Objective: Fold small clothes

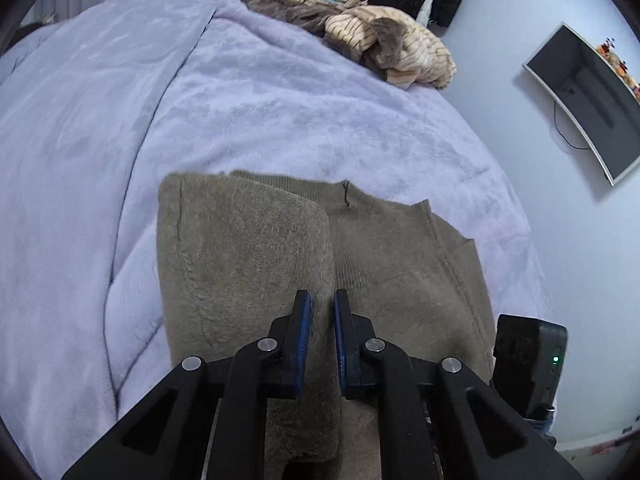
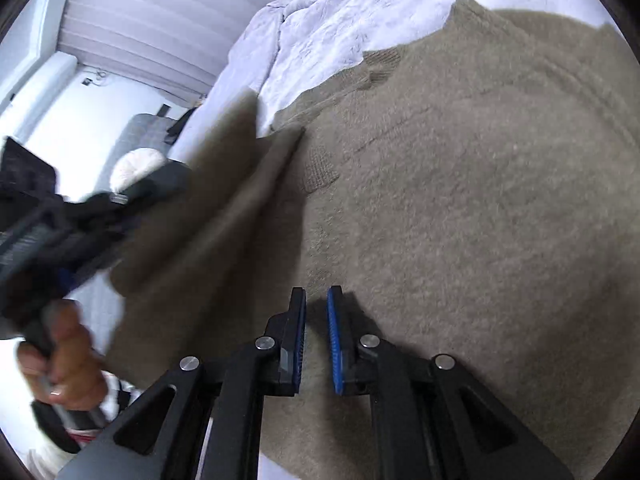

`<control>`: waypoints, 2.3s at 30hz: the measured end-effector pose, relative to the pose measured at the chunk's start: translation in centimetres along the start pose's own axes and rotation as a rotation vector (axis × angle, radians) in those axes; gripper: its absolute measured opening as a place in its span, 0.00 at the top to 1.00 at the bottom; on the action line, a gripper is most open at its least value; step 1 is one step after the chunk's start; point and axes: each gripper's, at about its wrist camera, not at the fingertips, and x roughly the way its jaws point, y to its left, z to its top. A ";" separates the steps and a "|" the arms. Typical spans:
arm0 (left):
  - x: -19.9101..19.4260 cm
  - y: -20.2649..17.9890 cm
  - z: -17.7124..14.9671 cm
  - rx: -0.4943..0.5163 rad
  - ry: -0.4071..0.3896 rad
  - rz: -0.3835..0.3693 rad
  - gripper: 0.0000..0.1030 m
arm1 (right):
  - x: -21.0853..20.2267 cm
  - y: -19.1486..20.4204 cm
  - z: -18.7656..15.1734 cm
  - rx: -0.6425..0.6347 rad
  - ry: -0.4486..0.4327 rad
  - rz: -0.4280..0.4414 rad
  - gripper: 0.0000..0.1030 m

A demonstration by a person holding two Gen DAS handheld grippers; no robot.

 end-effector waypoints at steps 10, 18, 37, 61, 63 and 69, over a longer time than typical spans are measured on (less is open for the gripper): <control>-0.7 3.3 -1.8 -0.136 -0.042 -0.117 0.87 | 1.2 -1.7 0.1 0.299 -0.048 0.465 0.31; -1.6 8.5 -3.7 -0.394 -0.168 -0.383 0.87 | 5.0 1.0 1.6 0.333 0.035 0.379 0.33; -3.5 4.6 -2.4 -0.108 -0.171 -0.134 0.87 | -3.2 6.0 8.5 0.031 -0.073 0.475 0.87; 2.2 -5.4 -2.9 0.133 -0.140 0.117 0.87 | -9.9 -4.7 8.1 0.049 -0.271 0.152 0.87; 3.2 -5.6 -2.8 0.153 -0.104 0.132 0.86 | -11.1 -4.1 8.4 0.008 -0.303 0.101 0.87; 5.2 -5.2 -4.1 0.134 -0.081 0.174 0.41 | -10.1 -11.5 6.3 0.184 -0.198 -0.038 0.80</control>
